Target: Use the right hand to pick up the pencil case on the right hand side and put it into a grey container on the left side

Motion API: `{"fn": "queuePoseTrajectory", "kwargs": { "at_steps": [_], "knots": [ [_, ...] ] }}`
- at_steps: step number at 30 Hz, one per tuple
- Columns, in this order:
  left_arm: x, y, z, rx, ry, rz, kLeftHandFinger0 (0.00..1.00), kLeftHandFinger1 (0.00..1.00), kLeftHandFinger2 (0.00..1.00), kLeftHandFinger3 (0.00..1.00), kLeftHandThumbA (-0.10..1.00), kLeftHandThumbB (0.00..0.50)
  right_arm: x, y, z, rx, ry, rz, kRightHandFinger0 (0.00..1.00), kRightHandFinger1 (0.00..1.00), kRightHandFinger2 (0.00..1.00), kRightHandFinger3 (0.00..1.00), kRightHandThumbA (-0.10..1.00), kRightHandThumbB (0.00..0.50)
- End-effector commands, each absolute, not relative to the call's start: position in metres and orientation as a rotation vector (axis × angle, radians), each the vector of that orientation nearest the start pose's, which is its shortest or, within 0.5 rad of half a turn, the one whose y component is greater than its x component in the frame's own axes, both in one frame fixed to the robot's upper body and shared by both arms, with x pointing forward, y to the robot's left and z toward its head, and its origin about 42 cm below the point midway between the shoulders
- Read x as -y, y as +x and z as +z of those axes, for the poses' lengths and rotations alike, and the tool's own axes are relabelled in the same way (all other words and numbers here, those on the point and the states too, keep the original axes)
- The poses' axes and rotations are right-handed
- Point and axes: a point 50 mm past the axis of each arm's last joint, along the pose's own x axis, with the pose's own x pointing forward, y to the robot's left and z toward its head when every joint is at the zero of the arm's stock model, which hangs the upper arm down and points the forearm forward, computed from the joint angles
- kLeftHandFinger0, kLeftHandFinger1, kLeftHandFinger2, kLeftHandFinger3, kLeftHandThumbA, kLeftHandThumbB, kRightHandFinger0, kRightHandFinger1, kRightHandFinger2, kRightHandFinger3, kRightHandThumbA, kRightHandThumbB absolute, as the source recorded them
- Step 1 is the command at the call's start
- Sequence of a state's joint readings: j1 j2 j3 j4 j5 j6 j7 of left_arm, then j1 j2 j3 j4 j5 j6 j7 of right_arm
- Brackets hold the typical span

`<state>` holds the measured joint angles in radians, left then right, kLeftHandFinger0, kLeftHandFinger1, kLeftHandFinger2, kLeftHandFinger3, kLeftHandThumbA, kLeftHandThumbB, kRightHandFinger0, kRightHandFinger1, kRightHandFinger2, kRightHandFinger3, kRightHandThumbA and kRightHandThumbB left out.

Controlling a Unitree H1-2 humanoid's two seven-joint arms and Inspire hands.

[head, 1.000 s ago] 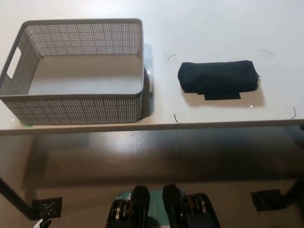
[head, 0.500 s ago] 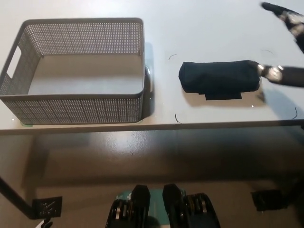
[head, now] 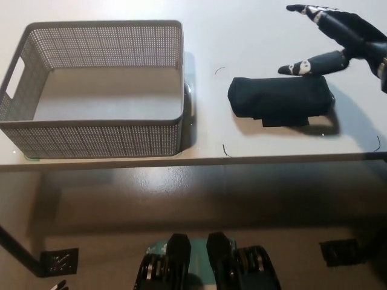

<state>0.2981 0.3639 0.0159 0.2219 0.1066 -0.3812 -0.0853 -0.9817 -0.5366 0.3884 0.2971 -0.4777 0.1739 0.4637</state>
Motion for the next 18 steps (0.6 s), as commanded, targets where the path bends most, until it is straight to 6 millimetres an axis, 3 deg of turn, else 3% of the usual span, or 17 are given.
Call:
{"fn": "queuePoseTrajectory", "kwargs": {
  "at_steps": [1, 5, 9, 11, 13, 18],
  "knots": [
    [-0.363, 0.142, 0.028, -0.118, 0.480, -0.152, 1.00, 1.00, 1.00, 1.00, 1.00, 0.386, 0.227, 0.526, 0.448, 0.204, -1.248, 0.326, 1.00, 1.00, 1.00, 1.00, 1.00, 0.493],
    [-0.364, 0.142, 0.030, -0.117, 0.483, -0.156, 1.00, 1.00, 1.00, 1.00, 1.00, 0.380, 0.231, 0.527, 0.447, 0.189, -1.135, 0.359, 1.00, 1.00, 1.00, 1.00, 1.00, 0.436],
    [-0.366, 0.145, 0.031, -0.114, 0.483, -0.161, 1.00, 1.00, 1.00, 1.00, 1.00, 0.371, 0.237, 0.528, 0.447, 0.171, -1.112, 0.370, 1.00, 1.00, 1.00, 1.00, 1.00, 0.414],
    [-0.365, 0.145, 0.032, -0.114, 0.474, -0.162, 1.00, 1.00, 1.00, 1.00, 1.00, 0.374, 0.239, 0.527, 0.447, 0.157, -1.119, 0.365, 1.00, 1.00, 1.00, 1.00, 1.00, 0.421],
    [-0.366, 0.145, 0.031, -0.115, 0.473, -0.165, 1.00, 1.00, 1.00, 1.00, 1.00, 0.383, 0.239, 0.526, 0.448, 0.144, -1.168, 0.368, 1.00, 1.00, 1.00, 1.00, 1.00, 0.493],
    [-0.366, 0.143, 0.028, -0.113, 0.477, -0.161, 1.00, 1.00, 1.00, 1.00, 1.00, 0.403, 0.235, 0.528, 0.447, 0.124, -1.210, 0.383, 1.00, 1.00, 1.00, 1.00, 1.00, 0.500]
  ]
}}
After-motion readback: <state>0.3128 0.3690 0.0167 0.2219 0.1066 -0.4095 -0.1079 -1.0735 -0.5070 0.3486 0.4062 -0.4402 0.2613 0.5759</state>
